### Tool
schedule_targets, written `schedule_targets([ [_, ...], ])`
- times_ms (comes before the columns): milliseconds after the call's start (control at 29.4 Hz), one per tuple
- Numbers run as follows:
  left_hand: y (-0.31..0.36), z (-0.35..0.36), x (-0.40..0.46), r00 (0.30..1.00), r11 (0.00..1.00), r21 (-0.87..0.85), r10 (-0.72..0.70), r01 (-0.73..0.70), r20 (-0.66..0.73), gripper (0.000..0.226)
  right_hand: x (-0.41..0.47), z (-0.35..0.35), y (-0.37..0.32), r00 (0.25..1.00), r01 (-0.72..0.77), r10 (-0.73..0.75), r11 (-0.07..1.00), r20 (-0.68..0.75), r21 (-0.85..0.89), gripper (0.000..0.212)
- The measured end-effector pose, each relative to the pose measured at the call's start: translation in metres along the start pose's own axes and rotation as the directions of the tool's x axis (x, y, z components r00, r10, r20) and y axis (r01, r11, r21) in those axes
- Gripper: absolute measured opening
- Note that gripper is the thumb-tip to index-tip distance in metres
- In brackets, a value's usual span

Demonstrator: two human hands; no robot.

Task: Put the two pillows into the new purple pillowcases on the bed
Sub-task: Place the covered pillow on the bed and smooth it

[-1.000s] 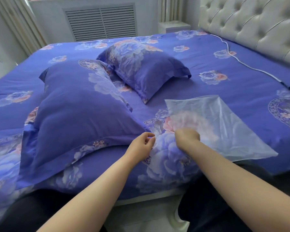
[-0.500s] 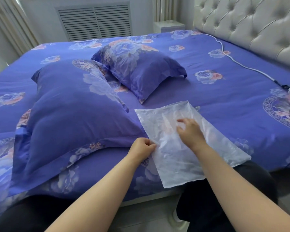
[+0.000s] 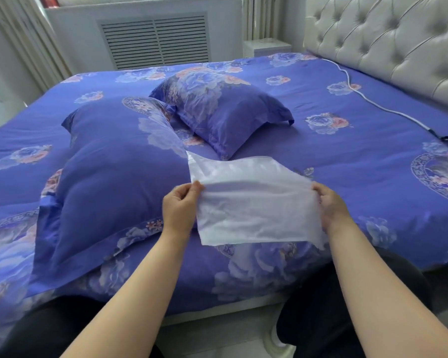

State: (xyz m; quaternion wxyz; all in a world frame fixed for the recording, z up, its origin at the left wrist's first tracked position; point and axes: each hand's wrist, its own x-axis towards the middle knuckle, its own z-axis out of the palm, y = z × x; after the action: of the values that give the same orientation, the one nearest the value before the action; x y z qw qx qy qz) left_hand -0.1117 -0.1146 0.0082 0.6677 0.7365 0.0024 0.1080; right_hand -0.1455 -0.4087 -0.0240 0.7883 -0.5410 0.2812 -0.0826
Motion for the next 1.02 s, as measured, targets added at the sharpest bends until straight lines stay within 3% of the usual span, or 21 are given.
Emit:
schedule_targets([
  [34,0.004,-0.006,0.003,0.999,0.999,-0.030,0.017,-0.018,-0.035,0.018,-0.008,0.005,-0.003,0.996,-0.035,0.021,0.985,0.090,0.166,0.040],
  [102,0.018,-0.015,0.003,0.994,0.994,-0.032,0.101,-0.102,-0.042,0.016,-0.022,0.017,-0.013,0.980,-0.010,-0.058,0.942,0.191,0.337,0.049],
  [204,0.045,-0.032,0.000,0.972,0.970,-0.061,0.235,-0.235,-0.004,0.021,-0.038,0.035,-0.029,0.963,0.099,-0.196,0.895,0.185,0.435,0.036],
  [306,0.077,-0.052,-0.003,0.936,0.933,-0.123,0.347,-0.338,0.061,0.020,-0.047,0.043,-0.053,0.920,0.159,-0.297,0.880,0.255,0.449,0.043],
  [408,0.101,-0.071,-0.003,0.912,0.927,-0.166,0.364,-0.335,0.189,0.020,-0.058,0.051,-0.078,0.878,0.204,-0.320,0.923,0.356,0.327,0.038],
  [544,0.109,-0.098,0.007,0.904,0.939,0.091,0.290,-0.332,0.314,0.060,-0.064,0.060,-0.092,0.816,0.388,-0.387,0.917,0.430,0.088,0.017],
  [646,0.101,-0.120,0.010,0.880,0.979,0.062,0.148,-0.197,0.452,0.072,-0.075,0.068,-0.088,0.818,0.396,-0.249,0.898,0.519,-0.192,0.044],
  [714,0.092,-0.133,0.006,0.869,0.994,-0.005,0.101,-0.112,0.485,0.072,-0.081,0.072,-0.080,0.754,0.348,-0.117,0.906,0.646,-0.242,0.072],
  [816,0.067,-0.156,-0.001,0.912,0.989,-0.147,0.052,0.010,0.408,0.080,-0.084,0.082,-0.060,0.648,0.335,-0.071,0.921,0.758,-0.200,0.086],
  [918,0.043,-0.185,-0.011,0.971,0.966,-0.254,0.019,0.044,0.238,0.070,-0.090,0.102,-0.036,0.727,0.290,-0.123,0.947,0.676,-0.140,0.083],
  [1020,0.015,-0.214,-0.023,0.994,0.900,-0.422,-0.094,0.111,0.062,0.052,-0.104,0.134,-0.007,0.776,0.112,-0.059,0.993,0.627,-0.046,0.056],
])
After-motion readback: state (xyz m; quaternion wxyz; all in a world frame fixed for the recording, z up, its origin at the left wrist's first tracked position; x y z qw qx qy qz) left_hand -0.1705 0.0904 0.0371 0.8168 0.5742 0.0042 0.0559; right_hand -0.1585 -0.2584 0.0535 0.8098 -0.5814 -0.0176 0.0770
